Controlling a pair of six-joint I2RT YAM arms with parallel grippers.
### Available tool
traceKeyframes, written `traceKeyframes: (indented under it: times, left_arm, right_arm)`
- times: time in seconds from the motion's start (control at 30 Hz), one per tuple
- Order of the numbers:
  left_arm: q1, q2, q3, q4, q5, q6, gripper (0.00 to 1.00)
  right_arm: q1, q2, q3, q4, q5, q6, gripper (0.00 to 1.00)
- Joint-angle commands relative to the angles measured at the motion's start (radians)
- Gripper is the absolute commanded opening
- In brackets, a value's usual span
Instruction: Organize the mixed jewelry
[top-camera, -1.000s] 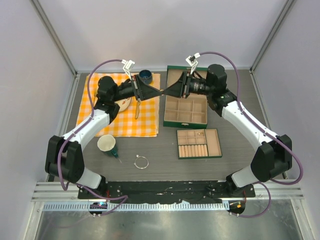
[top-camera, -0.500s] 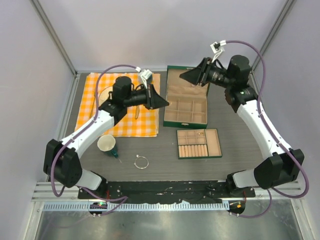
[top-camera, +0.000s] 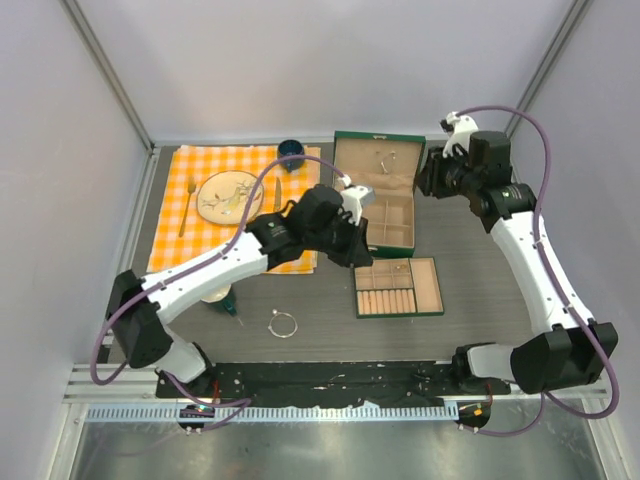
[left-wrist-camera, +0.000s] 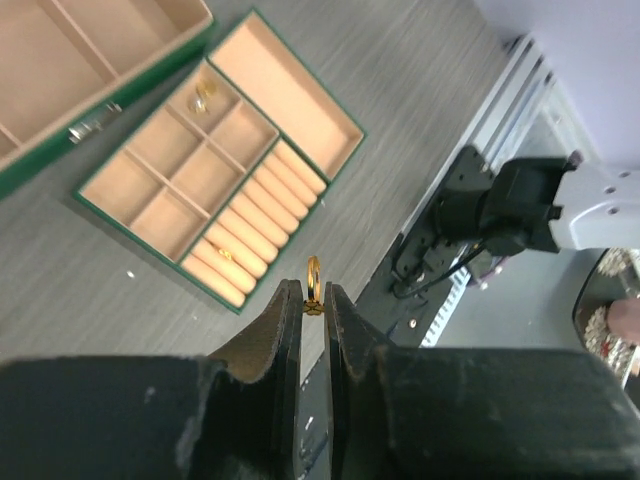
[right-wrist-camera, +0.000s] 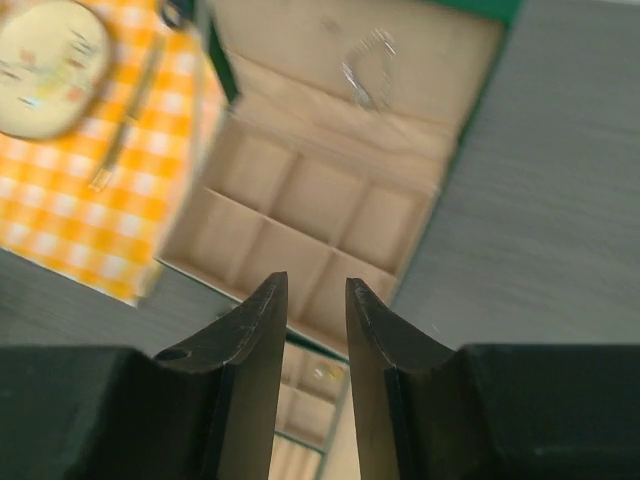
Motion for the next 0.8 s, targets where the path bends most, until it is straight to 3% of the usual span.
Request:
traceKeyframes:
  times: [0.0, 0.13, 0.27, 0.33, 0.77]
  left_arm:
    - [-0.038, 0.109, 0.075, -0.126, -0.1, -0.007, 0.0]
    - [-0.042, 0.167, 0.106, -0.135, -0.092, -0.027, 0.0]
    - [-0.042, 0.199, 0.117, -0.121, -0.089, -0.03, 0.0]
    - [-0.042, 0.212, 0.111, -0.106, -0.092, -0.027, 0.0]
    - [-0.042, 0.268, 0.096, -0.063, -0.114, -0.013, 0.0]
  right_arm:
    - [-0.046, -0.044, -0.071, -0.197, 0.191, -0.234, 0.35]
    - [-0.109, -0.054, -0.187, -0.286, 0.182, -0.346, 0.34]
    - [-0.114, -0.027, -0.272, -0.377, 0.173, -0.43, 0.45]
    - [-0.114, -0.01, -0.316, -0.392, 0.187, -0.447, 0.45]
    - [-0.117, 0.116, -0.444, -0.265, 0.127, -0.457, 0.44]
